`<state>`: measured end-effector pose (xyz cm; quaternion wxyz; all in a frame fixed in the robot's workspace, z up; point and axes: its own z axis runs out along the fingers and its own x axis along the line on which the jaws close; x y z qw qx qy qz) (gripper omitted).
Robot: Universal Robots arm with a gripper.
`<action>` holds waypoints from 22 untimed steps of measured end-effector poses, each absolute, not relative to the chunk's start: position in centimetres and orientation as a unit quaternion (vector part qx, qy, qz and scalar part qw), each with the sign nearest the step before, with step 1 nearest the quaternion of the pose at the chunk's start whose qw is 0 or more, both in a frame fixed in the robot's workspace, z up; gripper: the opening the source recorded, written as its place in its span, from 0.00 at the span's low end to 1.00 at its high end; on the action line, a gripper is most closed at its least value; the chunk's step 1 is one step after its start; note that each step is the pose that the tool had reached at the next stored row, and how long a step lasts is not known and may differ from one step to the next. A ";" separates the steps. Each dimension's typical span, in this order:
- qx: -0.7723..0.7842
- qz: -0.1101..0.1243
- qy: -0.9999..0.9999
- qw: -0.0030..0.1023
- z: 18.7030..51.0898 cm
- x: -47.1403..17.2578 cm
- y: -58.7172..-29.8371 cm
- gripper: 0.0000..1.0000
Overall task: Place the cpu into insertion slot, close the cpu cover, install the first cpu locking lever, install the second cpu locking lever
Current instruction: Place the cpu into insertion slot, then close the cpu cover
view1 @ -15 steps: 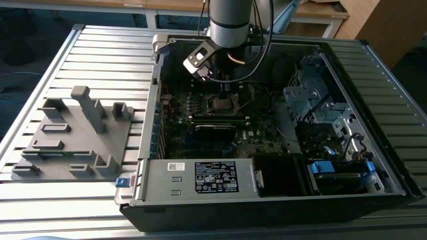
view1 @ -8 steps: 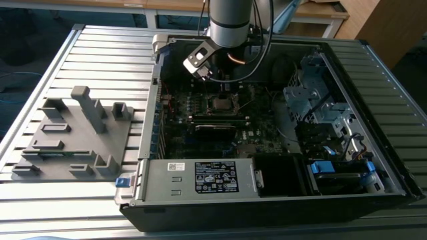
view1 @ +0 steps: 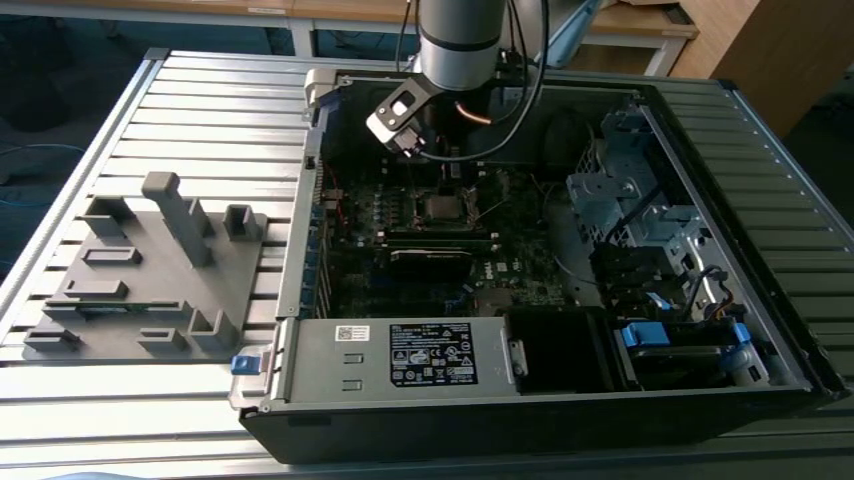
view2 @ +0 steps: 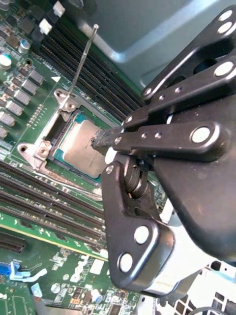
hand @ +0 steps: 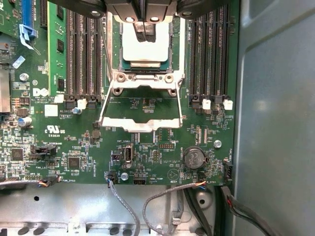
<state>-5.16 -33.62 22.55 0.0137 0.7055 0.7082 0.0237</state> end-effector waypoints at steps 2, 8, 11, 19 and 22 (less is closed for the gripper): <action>0.705 0.024 0.708 0.014 22.6 -5.2 -33.6 0.10; 0.705 0.023 0.708 0.014 22.8 -5.2 -33.6 0.10; 0.705 0.023 0.708 0.014 23.0 -5.2 -33.6 0.10; 0.705 0.024 0.708 0.014 23.1 -5.2 -33.6 0.10; 0.705 0.023 0.708 0.014 23.2 -5.2 -33.6 0.10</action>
